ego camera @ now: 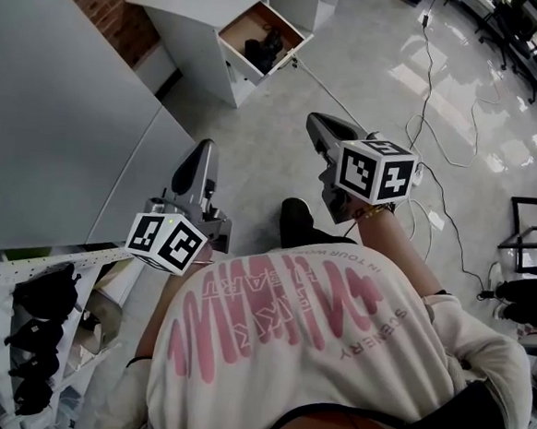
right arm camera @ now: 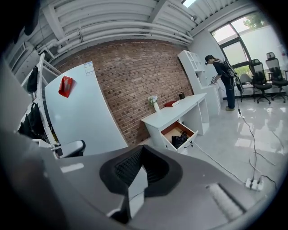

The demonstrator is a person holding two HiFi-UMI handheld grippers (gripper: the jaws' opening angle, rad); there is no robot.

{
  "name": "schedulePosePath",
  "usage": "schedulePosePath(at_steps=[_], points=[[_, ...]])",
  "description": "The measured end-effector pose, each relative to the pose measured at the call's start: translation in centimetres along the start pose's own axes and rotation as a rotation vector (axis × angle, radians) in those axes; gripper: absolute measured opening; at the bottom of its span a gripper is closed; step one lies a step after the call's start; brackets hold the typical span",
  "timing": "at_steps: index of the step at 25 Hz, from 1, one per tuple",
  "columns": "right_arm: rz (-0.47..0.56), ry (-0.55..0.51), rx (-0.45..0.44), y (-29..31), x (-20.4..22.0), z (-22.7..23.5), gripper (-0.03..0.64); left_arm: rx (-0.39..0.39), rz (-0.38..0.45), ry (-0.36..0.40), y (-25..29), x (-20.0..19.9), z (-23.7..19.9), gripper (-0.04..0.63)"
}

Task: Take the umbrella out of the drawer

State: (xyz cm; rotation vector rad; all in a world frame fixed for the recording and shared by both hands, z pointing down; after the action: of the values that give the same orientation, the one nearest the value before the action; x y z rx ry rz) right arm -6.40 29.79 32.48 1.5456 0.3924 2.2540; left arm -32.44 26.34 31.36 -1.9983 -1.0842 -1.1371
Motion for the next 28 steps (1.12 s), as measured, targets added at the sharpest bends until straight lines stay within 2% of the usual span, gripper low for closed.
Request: schedulePosePath(at_steps=[11, 19, 28], points=[[-0.053, 0.009, -0.026, 4.1, -0.5, 1.5, 0.012, -0.037, 0.007, -0.019, 2.3, 0.3, -2.3, 0.005], [-0.084, 0.016, -0.031, 8.5, -3.4, 5.1, 0.012, -0.048, -0.016, -0.051, 7.8, 0.5, -4.9, 0.005], [-0.104, 0.025, -0.043, 13.1, -8.1, 10.1, 0.012, -0.062, -0.017, -0.049, 15.0, -0.1, -6.7, 0.005]])
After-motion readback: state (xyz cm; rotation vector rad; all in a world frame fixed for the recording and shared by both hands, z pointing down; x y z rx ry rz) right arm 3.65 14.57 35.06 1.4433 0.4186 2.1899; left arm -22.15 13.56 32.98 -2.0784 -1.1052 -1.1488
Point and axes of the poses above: the fingertips, and each gripper's own axes: y forward along the fingers, z to its right, x out of its underside, the point moved 8 cm from there along -y, backward along the fingers, and after that the axes turned 8 degrees about x, right-handed, at the moved point
